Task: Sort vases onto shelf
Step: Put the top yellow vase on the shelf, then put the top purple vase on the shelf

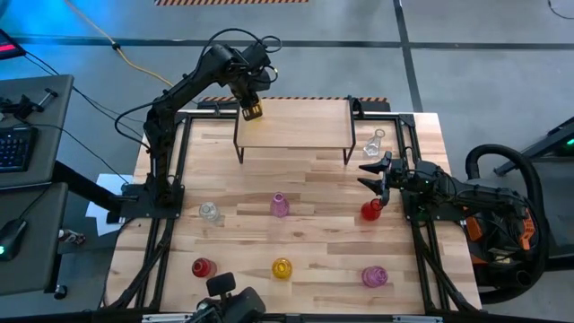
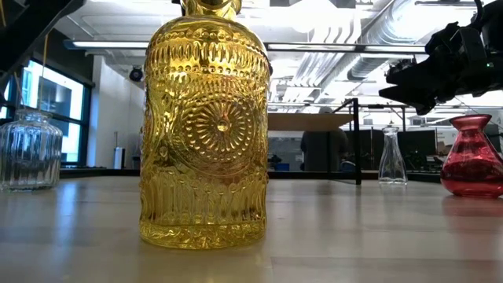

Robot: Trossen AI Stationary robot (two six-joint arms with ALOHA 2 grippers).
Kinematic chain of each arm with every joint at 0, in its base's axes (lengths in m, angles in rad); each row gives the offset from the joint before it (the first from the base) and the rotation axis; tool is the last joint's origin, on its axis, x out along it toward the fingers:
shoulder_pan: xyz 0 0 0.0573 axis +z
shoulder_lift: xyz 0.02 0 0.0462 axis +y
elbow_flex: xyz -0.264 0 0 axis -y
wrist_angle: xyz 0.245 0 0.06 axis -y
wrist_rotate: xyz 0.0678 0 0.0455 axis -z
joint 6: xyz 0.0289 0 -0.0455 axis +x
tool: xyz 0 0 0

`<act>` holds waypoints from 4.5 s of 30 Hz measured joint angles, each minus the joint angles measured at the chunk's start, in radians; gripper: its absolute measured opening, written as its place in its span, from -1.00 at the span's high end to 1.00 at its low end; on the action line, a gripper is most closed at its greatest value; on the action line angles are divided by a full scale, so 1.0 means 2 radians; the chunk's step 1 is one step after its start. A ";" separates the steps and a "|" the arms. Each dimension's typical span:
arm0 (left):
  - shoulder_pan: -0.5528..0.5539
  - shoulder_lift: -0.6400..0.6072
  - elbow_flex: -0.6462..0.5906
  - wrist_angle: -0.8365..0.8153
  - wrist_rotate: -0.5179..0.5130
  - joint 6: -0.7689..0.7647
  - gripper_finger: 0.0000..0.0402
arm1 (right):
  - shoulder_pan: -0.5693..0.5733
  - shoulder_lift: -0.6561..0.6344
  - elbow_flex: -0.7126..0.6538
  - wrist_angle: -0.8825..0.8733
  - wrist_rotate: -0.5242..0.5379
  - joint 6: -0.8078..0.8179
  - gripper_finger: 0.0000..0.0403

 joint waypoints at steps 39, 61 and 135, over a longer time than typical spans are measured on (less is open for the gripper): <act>-0.053 -0.038 0.041 -0.029 0.006 -0.045 0.62 | 0.000 0.000 0.000 0.000 0.000 0.000 -0.04; -0.265 -0.063 -0.031 -0.029 0.046 -0.187 0.62 | 0.000 0.000 0.000 0.000 0.000 0.000 -0.04; -0.391 -0.097 -0.324 0.251 -0.001 -0.225 0.62 | 0.000 0.009 0.000 0.000 0.000 0.000 -0.04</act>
